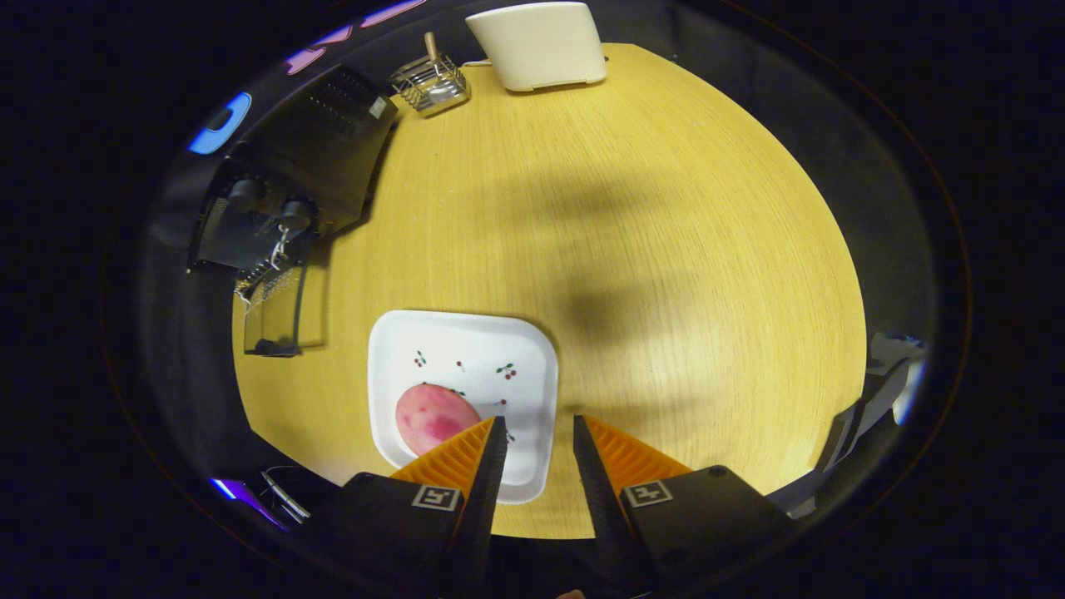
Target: Open the toaster oven, put the food inside, and close the toaster oven door.
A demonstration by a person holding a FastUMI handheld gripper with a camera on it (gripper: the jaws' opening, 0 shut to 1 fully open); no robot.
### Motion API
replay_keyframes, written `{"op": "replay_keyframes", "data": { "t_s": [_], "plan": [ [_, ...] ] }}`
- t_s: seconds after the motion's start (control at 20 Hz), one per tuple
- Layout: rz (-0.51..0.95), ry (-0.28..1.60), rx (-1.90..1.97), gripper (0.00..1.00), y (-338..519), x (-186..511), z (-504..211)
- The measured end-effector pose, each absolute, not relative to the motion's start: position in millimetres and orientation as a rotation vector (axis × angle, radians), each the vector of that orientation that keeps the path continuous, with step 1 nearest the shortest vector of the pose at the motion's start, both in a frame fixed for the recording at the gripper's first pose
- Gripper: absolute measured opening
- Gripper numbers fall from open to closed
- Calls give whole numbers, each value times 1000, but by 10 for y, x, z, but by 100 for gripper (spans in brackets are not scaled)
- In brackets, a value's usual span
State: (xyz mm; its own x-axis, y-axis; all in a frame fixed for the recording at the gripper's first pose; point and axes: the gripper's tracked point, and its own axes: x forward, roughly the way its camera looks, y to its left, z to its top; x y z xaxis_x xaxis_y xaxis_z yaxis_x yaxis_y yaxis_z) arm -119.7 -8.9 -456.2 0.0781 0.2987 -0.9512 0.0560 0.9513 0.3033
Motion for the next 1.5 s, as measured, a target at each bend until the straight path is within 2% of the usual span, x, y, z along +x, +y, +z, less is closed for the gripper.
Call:
{"op": "replay_keyframes", "data": {
  "t_s": [0.2, 0.35, 0.55, 0.9, 1.3, 1.5],
  "plan": [
    [188, 1493, 270, 57, -51, -1132, -4664],
    [142, 1505, 284, 19, -143, -1160, -4709],
    [230, 1487, 370, 6, -124, -1141, -4689],
    [360, 1440, 709, 5, -36, -1196, -4609],
    [312, 1346, 929, 5, 21, -1177, -4496],
    [285, 1315, 975, 5, 289, -1283, -4051]
  ]
}}
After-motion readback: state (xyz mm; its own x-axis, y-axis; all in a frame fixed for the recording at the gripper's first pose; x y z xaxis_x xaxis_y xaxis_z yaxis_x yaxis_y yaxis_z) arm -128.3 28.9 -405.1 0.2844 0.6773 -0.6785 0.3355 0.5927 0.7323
